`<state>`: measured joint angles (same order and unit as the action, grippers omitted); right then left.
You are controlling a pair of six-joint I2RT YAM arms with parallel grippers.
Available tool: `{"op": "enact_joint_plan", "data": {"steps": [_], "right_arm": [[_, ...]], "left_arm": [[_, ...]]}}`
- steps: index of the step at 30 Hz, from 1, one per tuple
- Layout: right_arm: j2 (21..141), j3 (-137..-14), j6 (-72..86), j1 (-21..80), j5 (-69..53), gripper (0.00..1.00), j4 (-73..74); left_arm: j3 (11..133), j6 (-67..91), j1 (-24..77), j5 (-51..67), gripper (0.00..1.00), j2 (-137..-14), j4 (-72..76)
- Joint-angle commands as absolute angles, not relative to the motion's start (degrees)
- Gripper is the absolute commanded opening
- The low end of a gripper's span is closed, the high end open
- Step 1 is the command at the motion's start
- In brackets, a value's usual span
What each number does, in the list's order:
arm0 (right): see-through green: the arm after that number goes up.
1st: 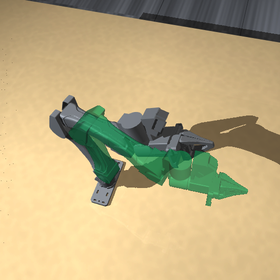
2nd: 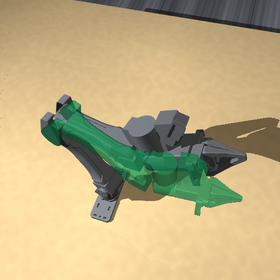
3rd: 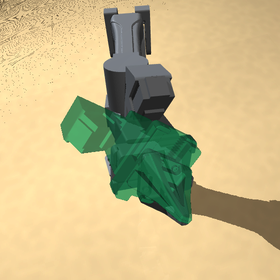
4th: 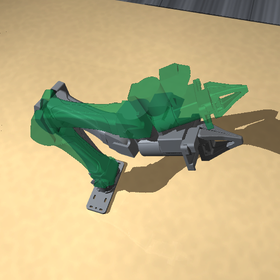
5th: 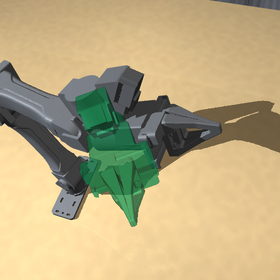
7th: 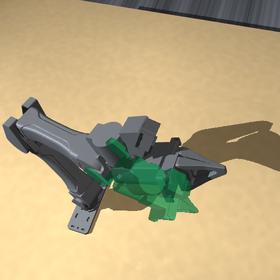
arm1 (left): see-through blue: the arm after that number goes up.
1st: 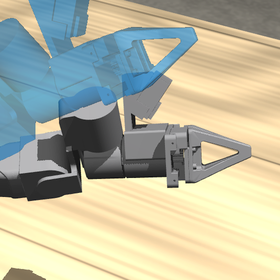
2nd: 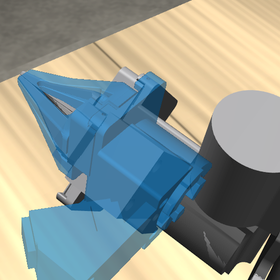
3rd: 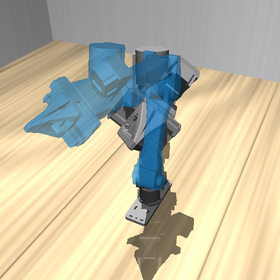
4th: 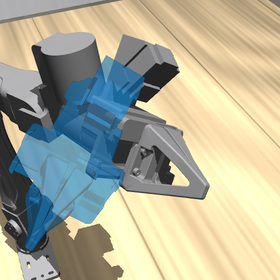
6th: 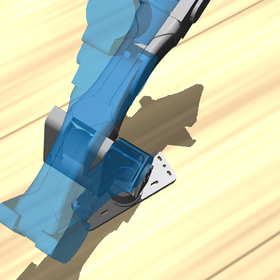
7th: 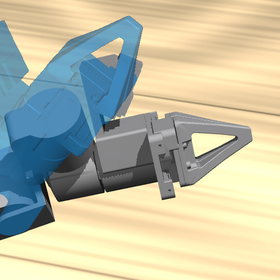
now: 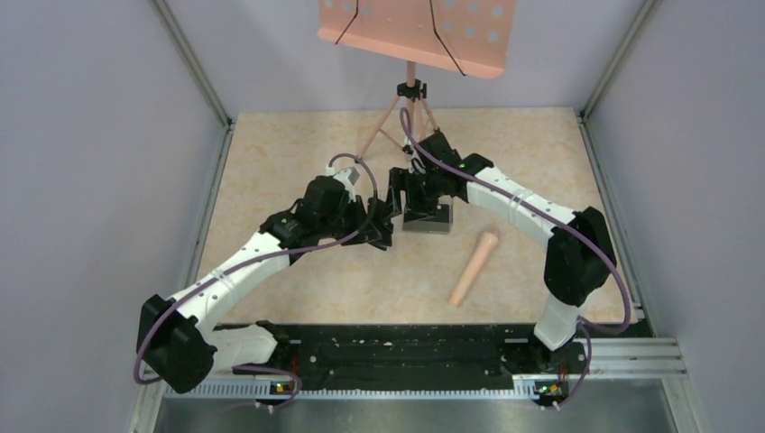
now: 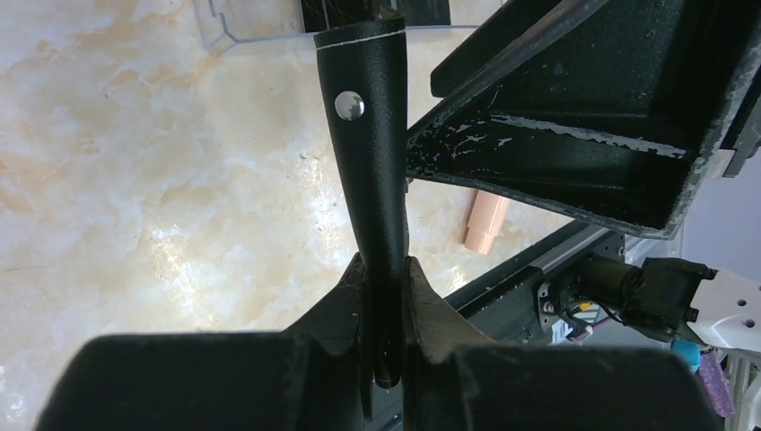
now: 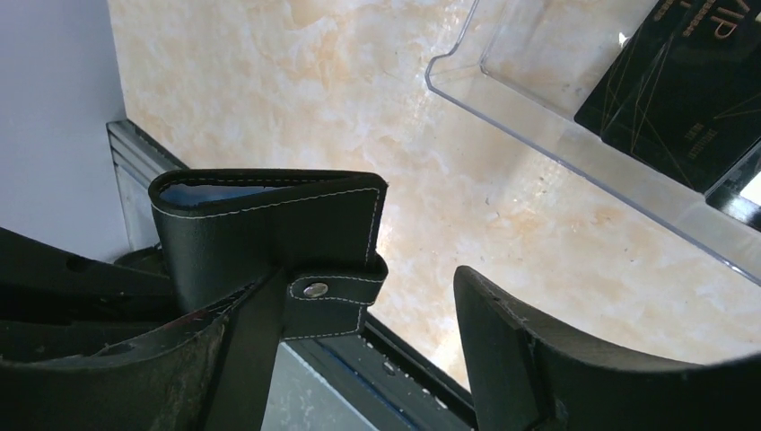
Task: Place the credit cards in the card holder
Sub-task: Open the card holder.
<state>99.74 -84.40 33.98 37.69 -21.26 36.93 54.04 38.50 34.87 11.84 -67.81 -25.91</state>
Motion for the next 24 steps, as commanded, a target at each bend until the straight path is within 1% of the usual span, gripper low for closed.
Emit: {"op": "enact_joint_plan", "data": {"steps": [1,8,10,15,20,24], "right_arm": [[101.45,-87.54,31.60,37.61,-23.53,0.65,39.59],[102.25,-88.04,28.77,37.62,-21.98,0.46,43.28],[102.14,-88.34,27.42,37.75,-20.79,0.43,44.60],[102.28,-88.74,23.58,38.05,-17.62,0.41,49.11],[102.11,-87.48,21.12,37.97,-14.13,0.40,51.12],[102.26,-88.62,21.05,37.14,-13.87,0.40,51.31]], "left_arm": [[57.07,37.52,34.72,11.25,0.00,-68.31,-23.87],[58.81,36.45,34.73,9.27,0.00,-70.04,-25.38],[59.70,36.14,34.73,7.89,0.00,-70.45,-26.28],[61.20,36.57,34.36,5.02,0.00,-70.97,-26.58],[61.35,37.54,32.81,6.71,0.00,-71.64,-24.63],[61.42,37.17,31.67,8.94,0.00,-72.54,-23.42]]}}
